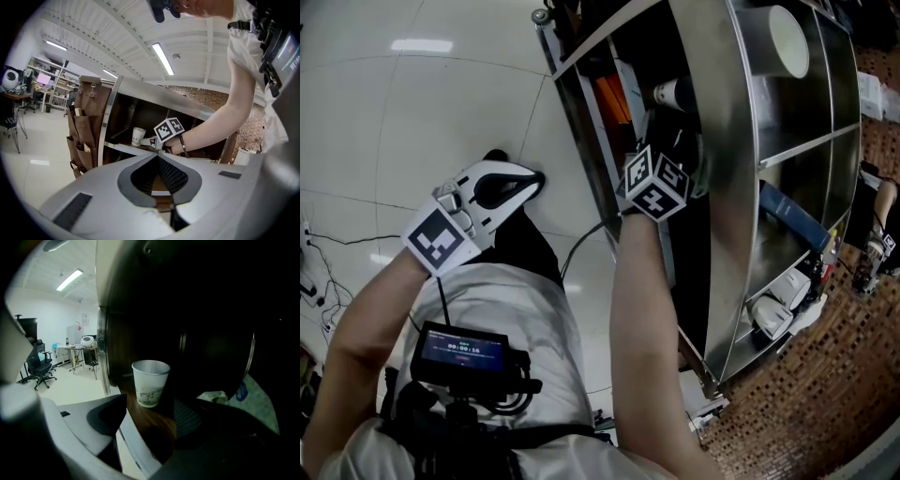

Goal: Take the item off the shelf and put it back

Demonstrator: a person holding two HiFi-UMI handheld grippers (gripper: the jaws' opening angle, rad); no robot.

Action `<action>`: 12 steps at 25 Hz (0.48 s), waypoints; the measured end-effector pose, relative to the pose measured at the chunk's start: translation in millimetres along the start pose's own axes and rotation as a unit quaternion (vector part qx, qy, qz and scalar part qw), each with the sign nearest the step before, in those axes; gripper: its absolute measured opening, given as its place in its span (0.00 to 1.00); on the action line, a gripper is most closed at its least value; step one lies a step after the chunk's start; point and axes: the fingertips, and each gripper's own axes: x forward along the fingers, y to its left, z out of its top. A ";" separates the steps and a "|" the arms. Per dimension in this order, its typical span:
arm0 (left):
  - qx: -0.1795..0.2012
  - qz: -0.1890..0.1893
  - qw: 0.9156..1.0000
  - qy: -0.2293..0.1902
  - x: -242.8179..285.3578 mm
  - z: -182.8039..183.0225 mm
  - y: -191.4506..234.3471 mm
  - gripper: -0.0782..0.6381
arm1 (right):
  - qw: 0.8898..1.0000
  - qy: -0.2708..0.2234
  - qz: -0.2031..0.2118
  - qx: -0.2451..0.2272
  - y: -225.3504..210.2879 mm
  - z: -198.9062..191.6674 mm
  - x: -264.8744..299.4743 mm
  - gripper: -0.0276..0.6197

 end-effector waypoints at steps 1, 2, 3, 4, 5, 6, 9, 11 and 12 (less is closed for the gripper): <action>0.000 -0.001 1.000 0.000 -0.2 -0.2 -0.5 0.11 | 1.000 -0.003 -0.007 -0.004 -1.4 0.1 -3.9 0.46; -0.001 -0.002 1.000 0.000 -0.4 -0.2 -0.9 0.11 | 1.000 -0.008 -0.014 -0.007 -3.1 0.7 -7.8 0.42; -0.001 -0.002 1.000 0.000 -0.6 0.1 -1.2 0.11 | 1.000 -0.012 -0.021 -0.008 -4.9 1.4 -11.4 0.37; 0.000 -0.003 1.000 -0.001 -0.8 0.6 -1.3 0.11 | 1.000 -0.015 -0.025 -0.008 -6.4 2.1 -14.6 0.31; 0.001 -0.003 1.000 0.000 -0.8 1.7 -1.4 0.11 | 0.999 -0.017 -0.028 -0.007 -7.6 3.0 -17.3 0.27; 0.004 -0.004 1.000 0.000 -0.8 3.4 -1.7 0.11 | 0.999 -0.018 -0.028 -0.005 -8.7 3.6 -19.9 0.24; 0.013 -0.006 1.000 0.001 -2.4 10.5 -3.4 0.11 | 0.999 -0.018 -0.027 -0.003 -10.9 4.2 -29.6 0.15; 0.017 -0.004 1.000 -0.002 -4.5 16.7 -2.1 0.11 | 1.000 -0.017 -0.024 -0.001 -11.3 4.1 -36.4 0.07; 0.019 -0.002 1.000 -0.004 -5.7 19.8 -0.6 0.11 | 1.000 -0.017 -0.020 -0.001 -10.4 4.1 -39.6 0.05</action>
